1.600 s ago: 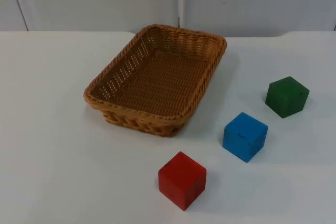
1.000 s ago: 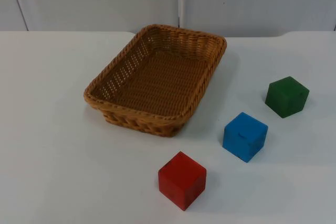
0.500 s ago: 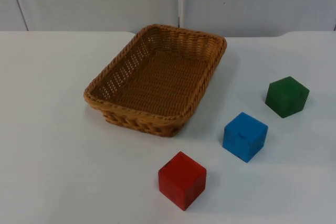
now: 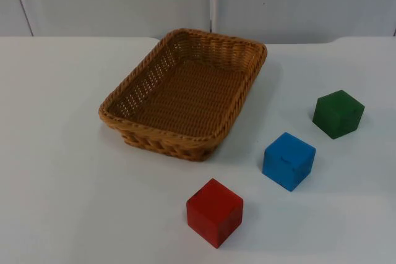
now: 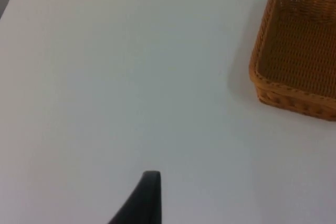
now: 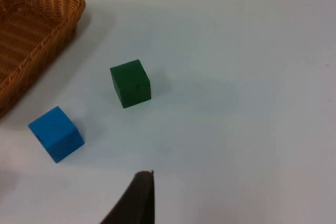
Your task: Pick up one cube with each hand and place exactly two cubes into the same basket, leaving the remaining cube outside.
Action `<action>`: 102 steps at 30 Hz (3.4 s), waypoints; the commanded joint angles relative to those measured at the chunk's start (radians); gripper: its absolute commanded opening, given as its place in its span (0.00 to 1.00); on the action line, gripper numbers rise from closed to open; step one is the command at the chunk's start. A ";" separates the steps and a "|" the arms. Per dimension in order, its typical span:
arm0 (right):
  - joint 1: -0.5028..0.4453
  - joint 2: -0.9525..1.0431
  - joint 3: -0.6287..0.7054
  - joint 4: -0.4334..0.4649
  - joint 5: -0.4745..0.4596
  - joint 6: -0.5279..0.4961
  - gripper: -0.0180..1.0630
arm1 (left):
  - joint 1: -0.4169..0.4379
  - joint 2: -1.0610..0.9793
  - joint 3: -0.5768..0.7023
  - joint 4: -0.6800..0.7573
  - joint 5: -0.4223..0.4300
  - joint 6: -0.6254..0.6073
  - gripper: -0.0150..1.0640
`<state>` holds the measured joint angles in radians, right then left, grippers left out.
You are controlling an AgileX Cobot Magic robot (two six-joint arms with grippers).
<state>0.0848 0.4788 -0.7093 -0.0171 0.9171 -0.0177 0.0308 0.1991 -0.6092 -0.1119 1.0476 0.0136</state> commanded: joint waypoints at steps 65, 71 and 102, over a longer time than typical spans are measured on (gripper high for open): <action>-0.002 0.989 -0.619 0.088 -0.047 -0.220 0.99 | 0.003 0.717 -0.317 -0.444 -0.145 0.413 0.98; -0.002 1.084 -0.675 0.133 -0.038 -0.271 0.99 | 0.003 0.766 -0.317 -0.463 -0.147 0.435 0.95; 0.170 1.382 -0.751 0.132 -0.091 -0.337 0.99 | -0.507 1.147 -0.340 -0.187 -0.312 0.337 0.95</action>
<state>0.2501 1.8314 -1.4376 0.1140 0.8075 -0.3438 -0.4311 1.3212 -0.9373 -0.3717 0.7575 0.4152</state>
